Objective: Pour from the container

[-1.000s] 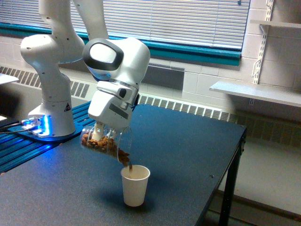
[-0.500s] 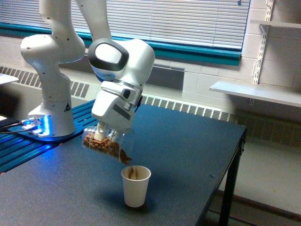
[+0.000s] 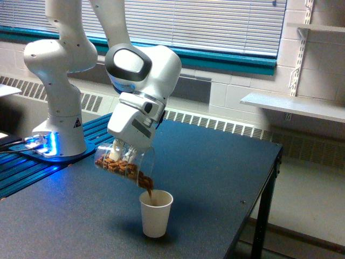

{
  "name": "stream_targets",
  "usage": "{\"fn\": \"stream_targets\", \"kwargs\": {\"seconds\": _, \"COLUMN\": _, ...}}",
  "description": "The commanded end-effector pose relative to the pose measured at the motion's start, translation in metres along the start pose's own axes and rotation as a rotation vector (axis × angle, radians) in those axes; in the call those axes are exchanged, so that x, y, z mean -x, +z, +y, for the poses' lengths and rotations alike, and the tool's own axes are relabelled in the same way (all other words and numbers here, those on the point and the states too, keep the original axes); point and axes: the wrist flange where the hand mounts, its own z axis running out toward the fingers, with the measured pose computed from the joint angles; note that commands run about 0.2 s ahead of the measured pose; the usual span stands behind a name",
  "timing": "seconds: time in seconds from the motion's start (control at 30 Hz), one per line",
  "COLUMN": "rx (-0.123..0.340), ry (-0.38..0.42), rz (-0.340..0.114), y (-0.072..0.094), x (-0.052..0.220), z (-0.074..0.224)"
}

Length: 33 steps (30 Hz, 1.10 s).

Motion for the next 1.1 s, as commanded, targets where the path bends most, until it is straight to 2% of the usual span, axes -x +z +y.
{"fn": "stream_targets", "kwargs": {"seconds": 0.03, "rx": 0.014, "ry": -0.017, "rz": -0.001, "y": -0.003, "x": -0.001, "z": -0.004}}
{"fn": "stream_targets", "kwargs": {"seconds": 0.67, "rx": 0.053, "ry": -0.039, "rz": -0.007, "y": -0.009, "x": -0.005, "z": -0.008}}
{"fn": "stream_targets", "kwargs": {"seconds": 1.1, "rx": 0.1, "ry": -0.055, "rz": -0.015, "y": -0.016, "x": -0.008, "z": -0.009}}
